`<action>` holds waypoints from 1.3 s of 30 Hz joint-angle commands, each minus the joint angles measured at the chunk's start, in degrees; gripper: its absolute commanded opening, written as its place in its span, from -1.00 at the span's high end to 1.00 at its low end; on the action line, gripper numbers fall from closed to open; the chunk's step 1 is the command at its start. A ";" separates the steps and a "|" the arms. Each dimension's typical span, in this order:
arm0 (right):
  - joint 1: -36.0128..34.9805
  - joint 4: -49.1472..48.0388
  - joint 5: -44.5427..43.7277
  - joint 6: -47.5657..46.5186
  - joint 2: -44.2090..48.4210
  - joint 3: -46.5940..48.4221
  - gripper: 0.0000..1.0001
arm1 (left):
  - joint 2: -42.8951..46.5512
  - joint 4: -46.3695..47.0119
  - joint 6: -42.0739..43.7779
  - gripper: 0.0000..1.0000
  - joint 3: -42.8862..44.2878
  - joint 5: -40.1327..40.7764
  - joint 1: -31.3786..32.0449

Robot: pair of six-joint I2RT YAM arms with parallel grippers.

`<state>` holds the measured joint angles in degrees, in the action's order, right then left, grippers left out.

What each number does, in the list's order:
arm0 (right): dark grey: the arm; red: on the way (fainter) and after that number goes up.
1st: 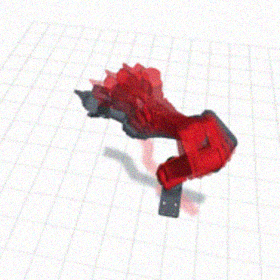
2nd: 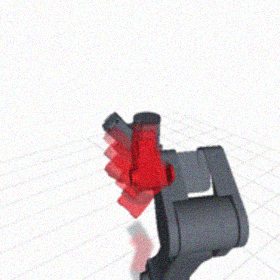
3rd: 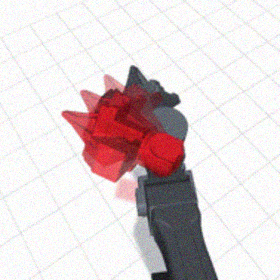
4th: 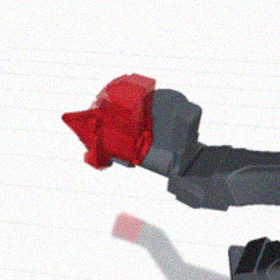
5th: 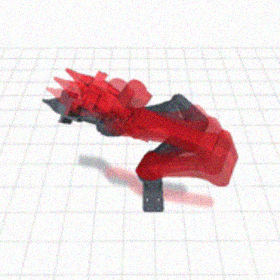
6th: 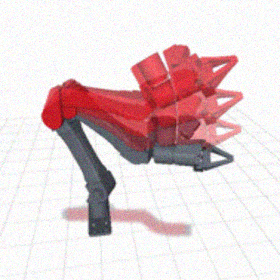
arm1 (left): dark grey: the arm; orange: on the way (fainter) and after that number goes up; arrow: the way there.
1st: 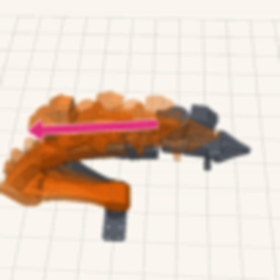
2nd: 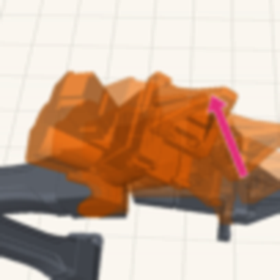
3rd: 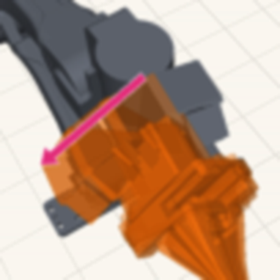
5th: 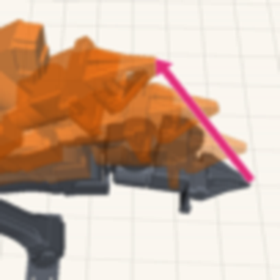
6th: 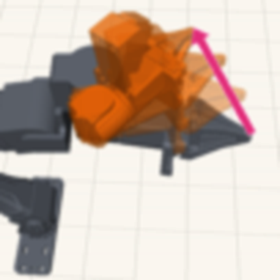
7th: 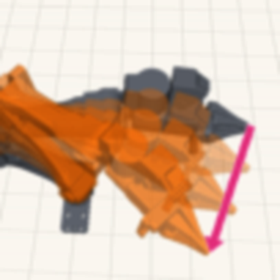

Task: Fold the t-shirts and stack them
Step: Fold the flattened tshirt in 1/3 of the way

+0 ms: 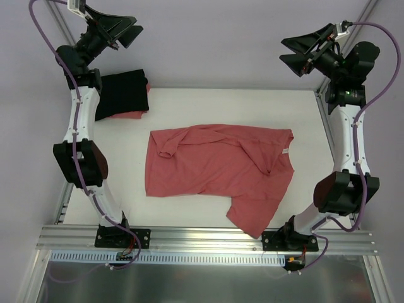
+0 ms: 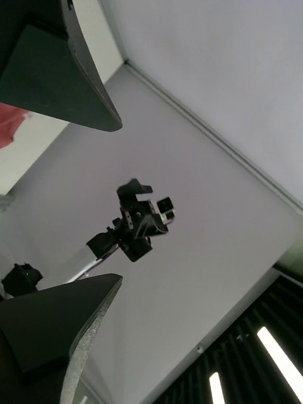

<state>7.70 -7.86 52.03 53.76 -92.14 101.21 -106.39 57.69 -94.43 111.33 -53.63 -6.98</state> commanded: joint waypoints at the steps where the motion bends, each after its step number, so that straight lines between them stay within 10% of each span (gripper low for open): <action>1: 0.20 -10.78 6.33 8.30 0.91 3.20 -0.99 | 3.43 3.72 -10.20 -0.97 1.62 -1.73 -1.28; 8: 0.47 2.82 4.93 -4.05 3.89 6.18 -0.99 | 14.10 -63.32 52.01 -0.97 15.87 -0.98 -1.46; 11: 0.47 11.63 3.43 -11.28 4.51 8.38 -0.99 | 16.64 -73.84 65.12 -0.97 18.32 2.30 -1.98; 19: 0.30 42.11 -12.80 -31.42 8.20 16.91 -0.99 | 26.04 -61.06 48.89 -0.97 -3.95 -1.47 -9.77; 24: -2.95 55.05 -32.06 -41.00 10.66 21.83 -0.99 | 30.02 -15.77 20.55 -0.98 -24.47 -8.07 -21.57; 26: -3.66 56.45 -34.09 -42.59 10.84 22.71 -0.99 | 30.10 -27.88 22.33 -0.97 -23.45 -6.33 -22.98; 31: -4.01 59.97 -36.74 -45.49 10.75 23.60 -0.99 | 31.50 -72.76 67.95 -0.97 -3.05 8.34 -22.46; 39: -4.01 59.01 -31.48 -46.90 8.64 20.61 -0.99 | 32.21 -62.10 66.67 -0.90 -18.58 -2.59 -23.34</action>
<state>3.88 51.33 18.50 9.28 -83.22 122.80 -71.85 -6.81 -30.41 98.24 -50.92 -30.02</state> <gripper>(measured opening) 0.993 0.960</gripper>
